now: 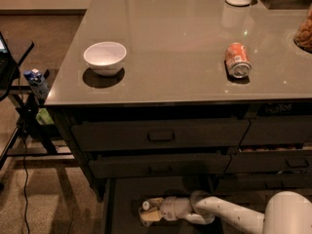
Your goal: Pick blue plastic bottle from bottom drawer and place on counter
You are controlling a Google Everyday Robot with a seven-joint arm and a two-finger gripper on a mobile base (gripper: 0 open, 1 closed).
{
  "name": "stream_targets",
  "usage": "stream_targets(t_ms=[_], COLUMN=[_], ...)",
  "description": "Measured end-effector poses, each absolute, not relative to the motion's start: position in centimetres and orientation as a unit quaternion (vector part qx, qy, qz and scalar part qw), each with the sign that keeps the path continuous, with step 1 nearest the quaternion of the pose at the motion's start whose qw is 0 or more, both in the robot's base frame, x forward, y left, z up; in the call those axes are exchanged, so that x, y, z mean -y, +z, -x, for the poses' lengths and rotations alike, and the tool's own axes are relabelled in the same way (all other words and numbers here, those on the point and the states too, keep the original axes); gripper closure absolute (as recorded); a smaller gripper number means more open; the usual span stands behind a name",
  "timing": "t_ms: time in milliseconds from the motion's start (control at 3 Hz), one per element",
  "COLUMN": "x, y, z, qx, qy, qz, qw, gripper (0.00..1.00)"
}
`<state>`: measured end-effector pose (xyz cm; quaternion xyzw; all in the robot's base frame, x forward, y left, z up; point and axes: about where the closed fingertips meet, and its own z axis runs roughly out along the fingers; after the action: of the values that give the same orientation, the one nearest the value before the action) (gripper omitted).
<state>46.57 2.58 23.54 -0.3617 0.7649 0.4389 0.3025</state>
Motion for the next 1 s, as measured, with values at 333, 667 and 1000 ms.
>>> stream_targets(t_ms=[333, 667, 1000], x=[-2.7, -3.3, -3.7], y=[23.6, 24.7, 26.8], z=[-46.4, -45.6, -45.2], qx=[-0.764, -0.769, -0.777], qy=[0.441, 0.45, 0.458], qz=[0.361, 0.346, 0.326], qw=[0.302, 0.295, 0.285], gripper=[1.0, 1.0, 1.0])
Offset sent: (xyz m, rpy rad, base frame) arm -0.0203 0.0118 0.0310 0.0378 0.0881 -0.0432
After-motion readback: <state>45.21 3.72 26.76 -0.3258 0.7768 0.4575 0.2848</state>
